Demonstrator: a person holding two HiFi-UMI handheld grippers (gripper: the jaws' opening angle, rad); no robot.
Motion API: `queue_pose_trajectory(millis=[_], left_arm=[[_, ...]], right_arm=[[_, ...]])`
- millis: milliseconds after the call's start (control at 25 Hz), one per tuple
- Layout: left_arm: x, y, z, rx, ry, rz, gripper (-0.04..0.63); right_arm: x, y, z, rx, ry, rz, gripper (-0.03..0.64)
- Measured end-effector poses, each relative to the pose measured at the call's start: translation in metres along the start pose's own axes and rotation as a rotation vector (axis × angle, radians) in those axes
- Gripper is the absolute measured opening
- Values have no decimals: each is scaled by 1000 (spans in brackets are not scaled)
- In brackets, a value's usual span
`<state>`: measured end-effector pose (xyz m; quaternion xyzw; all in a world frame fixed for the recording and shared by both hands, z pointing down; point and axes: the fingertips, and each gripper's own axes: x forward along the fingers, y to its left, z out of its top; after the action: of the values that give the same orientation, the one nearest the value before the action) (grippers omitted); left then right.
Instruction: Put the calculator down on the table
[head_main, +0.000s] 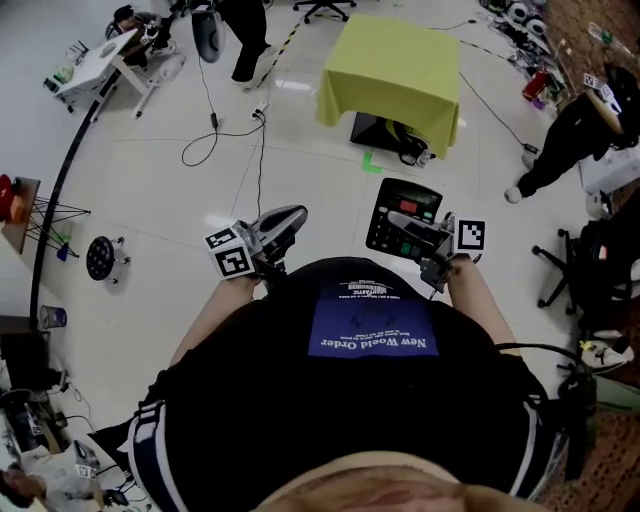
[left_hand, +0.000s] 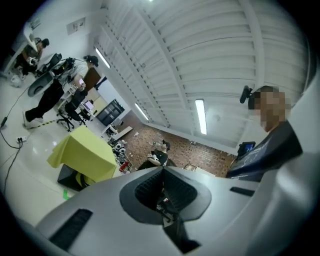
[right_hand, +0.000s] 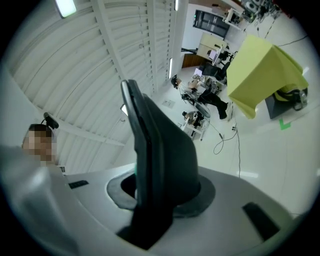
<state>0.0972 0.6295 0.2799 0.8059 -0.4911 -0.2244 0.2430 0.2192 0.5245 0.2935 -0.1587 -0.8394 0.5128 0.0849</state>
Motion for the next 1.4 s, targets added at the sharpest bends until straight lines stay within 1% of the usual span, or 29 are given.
queue_pose_trajectory(millis=[120,200,280,440,520,640,720,800,880,1000,1080,1200,1280,1400], left_arm=[[21,4,-1,16,59,-7,8],[27,19,6,10,71,-3,6],[36,36,10,-4,74,-13,6],[69,69,6,-23,91,-79,6],[87,89,15,-34,94,-127,6],[103,132,51,-31,110,-188,8],[102,164,81,-10,132,-211,8],[99,192,112,14,146,-229,6],[98,217,137,22,155,-242,6],[98,253,160,20,170,-251,6],[104,273,171,12,163,-256,6],[118,292,176,-7,144,-261,6],[129,304,175,-21,145,-242,8],[152,324,180,-31,148,-192,6]], right_arm=[[-9,-10,17,13,-36,15,108],[-7,-18,26,19,-57,18,109],[-5,-32,36,30,-72,4,107],[-10,-62,54,21,-94,-38,107],[-10,-73,73,11,-119,-70,109],[10,-87,116,-24,-174,-111,107],[36,-94,141,-14,-218,-117,108],[60,-102,163,-7,-240,-139,109],[79,-112,185,-13,-255,-165,109],[106,-122,208,-20,-266,-172,108],[117,-131,218,-15,-259,-181,109],[121,-149,234,12,-247,-191,109],[118,-163,250,24,-235,-189,109],[113,-186,284,41,-208,-174,109]])
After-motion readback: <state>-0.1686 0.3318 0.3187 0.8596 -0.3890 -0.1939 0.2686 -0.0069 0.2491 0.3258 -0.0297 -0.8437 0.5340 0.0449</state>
